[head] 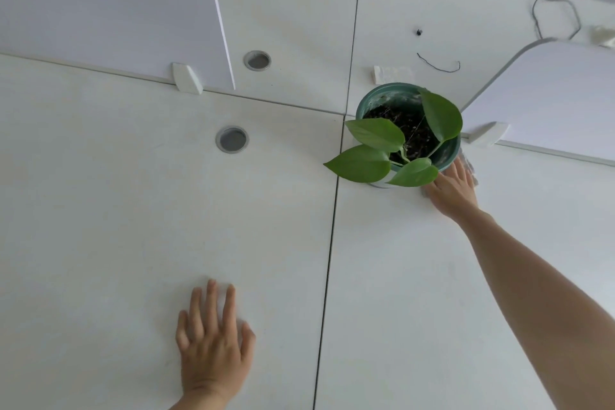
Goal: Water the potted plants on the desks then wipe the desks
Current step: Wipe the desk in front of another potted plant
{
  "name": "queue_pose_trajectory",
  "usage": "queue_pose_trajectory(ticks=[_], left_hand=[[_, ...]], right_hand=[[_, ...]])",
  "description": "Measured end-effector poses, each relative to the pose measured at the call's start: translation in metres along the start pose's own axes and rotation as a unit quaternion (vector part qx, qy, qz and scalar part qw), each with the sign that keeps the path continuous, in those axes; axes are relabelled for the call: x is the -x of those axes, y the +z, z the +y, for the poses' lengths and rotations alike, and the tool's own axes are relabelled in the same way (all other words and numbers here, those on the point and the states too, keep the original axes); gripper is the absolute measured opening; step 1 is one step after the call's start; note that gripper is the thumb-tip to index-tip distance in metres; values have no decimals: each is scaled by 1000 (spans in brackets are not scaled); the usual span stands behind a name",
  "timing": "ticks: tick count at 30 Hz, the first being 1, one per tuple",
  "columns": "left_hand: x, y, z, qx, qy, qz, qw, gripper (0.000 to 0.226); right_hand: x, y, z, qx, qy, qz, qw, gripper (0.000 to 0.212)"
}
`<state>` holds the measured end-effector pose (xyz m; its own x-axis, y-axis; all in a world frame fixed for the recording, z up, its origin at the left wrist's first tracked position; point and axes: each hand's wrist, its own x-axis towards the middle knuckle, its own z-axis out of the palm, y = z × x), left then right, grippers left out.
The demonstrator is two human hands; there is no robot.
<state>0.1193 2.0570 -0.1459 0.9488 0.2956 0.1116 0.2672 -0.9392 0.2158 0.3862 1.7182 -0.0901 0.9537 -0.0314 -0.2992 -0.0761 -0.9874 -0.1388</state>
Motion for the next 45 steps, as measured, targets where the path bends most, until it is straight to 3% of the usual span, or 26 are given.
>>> queue_pose_trajectory(ticks=[3,6,12,17,19,22,27,31,38,45], left_hand=[[0,3,-1,9,14,26,1000,52],[0,3,-1,13,25,36,999,50],[0,8,-3,-13,15,45,999,54],[-3,4,-1,-16,19,8,1000,54],[-2,4,-1,-12,21,17,1000,52],[-1,6,-1,-18,28,31,999,59],[-1,8,-2,-15,23,34,999,57],[-1,9,-1,-21,21,44,999,53],[0,10,-2,-40,33,43,998,55],[-3,2,1,-10,15,5,1000,54]], right_hand=[[-6,0,0,10,-20,0,1000,53],[-5,4,0,1,-15,4,1000,44],[68,33,-29,-14,97,48,994,41],[130,81,-117,17,-169,63,983,44],[108,80,-147,26,-217,43,975,46],[56,64,-184,43,-207,9,977,51],[-22,35,-225,-43,-68,-26,996,57],[-40,31,-242,-33,5,-18,999,56],[33,60,-227,-21,-172,27,985,47],[98,77,-203,-15,-202,41,978,45]])
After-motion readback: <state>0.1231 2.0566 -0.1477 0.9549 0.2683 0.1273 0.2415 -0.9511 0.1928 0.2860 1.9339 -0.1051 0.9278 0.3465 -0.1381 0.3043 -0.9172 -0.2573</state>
